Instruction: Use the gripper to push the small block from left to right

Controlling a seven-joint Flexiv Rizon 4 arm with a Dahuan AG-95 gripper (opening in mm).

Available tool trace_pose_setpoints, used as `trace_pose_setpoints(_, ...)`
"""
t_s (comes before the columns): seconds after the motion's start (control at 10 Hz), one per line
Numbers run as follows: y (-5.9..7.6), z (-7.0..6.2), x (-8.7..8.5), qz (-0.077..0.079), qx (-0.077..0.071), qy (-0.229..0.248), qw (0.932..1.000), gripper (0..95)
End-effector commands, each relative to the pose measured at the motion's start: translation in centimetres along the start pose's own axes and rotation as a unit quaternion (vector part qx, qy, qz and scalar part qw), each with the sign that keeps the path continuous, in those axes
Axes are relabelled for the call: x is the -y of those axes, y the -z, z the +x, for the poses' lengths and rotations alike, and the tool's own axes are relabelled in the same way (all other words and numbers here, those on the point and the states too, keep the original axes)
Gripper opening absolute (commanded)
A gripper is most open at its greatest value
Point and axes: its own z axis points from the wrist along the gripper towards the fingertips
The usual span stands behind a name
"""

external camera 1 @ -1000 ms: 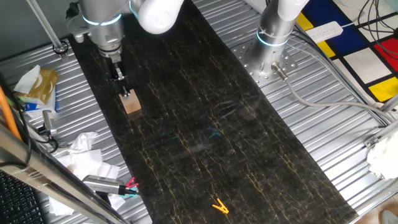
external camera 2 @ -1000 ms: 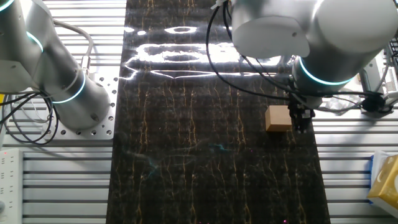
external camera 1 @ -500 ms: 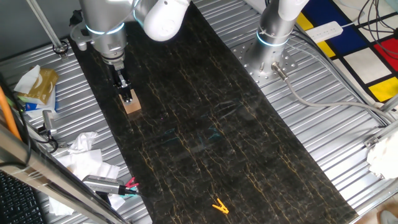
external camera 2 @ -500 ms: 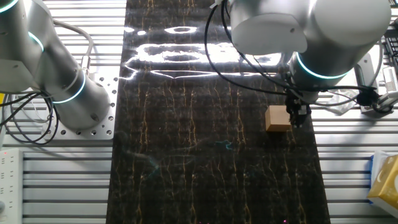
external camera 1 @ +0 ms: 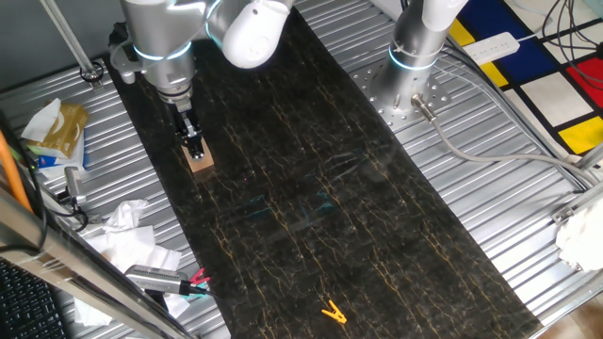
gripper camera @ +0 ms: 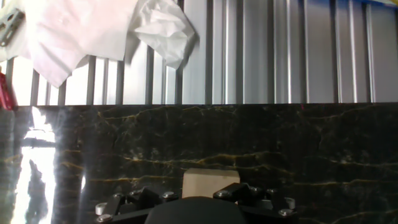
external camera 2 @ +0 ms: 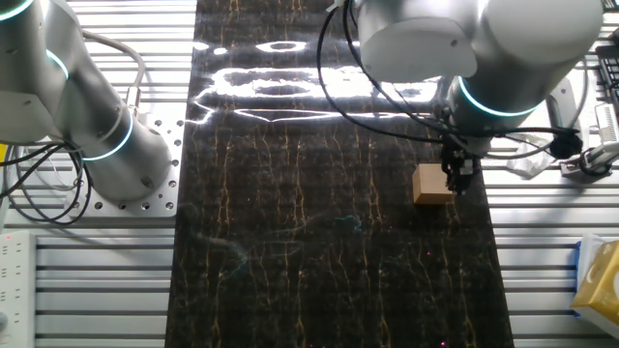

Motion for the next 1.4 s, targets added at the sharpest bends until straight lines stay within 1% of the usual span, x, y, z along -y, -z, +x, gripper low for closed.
trace_pose_setpoints(0.1, 0.01, 0.11, 0.02, -0.001, 0.001, 0.002, 1.0, 76.0)
trace_pose_setpoints(0.4, -0.06, 0.27, 0.15, -0.007, 0.007, 0.003, 0.9999, 76.0)
trace_pose_setpoints(0.5, -0.06, 0.27, 0.15, -0.016, 0.011, 0.005, 0.9998, 76.0)
trace_pose_setpoints(0.6, -0.06, 0.28, 0.16, -0.025, 0.012, 0.003, 0.9996, 76.0)
trace_pose_setpoints(0.8, -0.03, 0.34, 0.3, -0.038, 0.013, -0.001, 0.9992, 76.0)
trace_pose_setpoints(0.9, -0.03, 0.39, 0.38, -0.039, 0.016, -0.001, 0.9991, 76.0)
trace_pose_setpoints(1.0, -0.01, 0.4, 0.4, -0.035, 0.02, 0.008, 0.9992, 76.0)
trace_pose_setpoints(1.1, -0.01, 0.39, 0.4, -0.034, 0.025, 0.007, 0.9991, 76.0)
trace_pose_setpoints(1.2, 0.0, 0.38, 0.39, -0.02, 0.026, 0.012, 0.9994, 76.0)
trace_pose_setpoints(1.3, 0.0, 0.37, 0.39, 0.002, 0.024, 0.023, 0.9994, 76.0)
trace_pose_setpoints(1.4, 0.0, 0.37, 0.4, 0.021, 0.021, 0.035, 0.9989, 76.0)
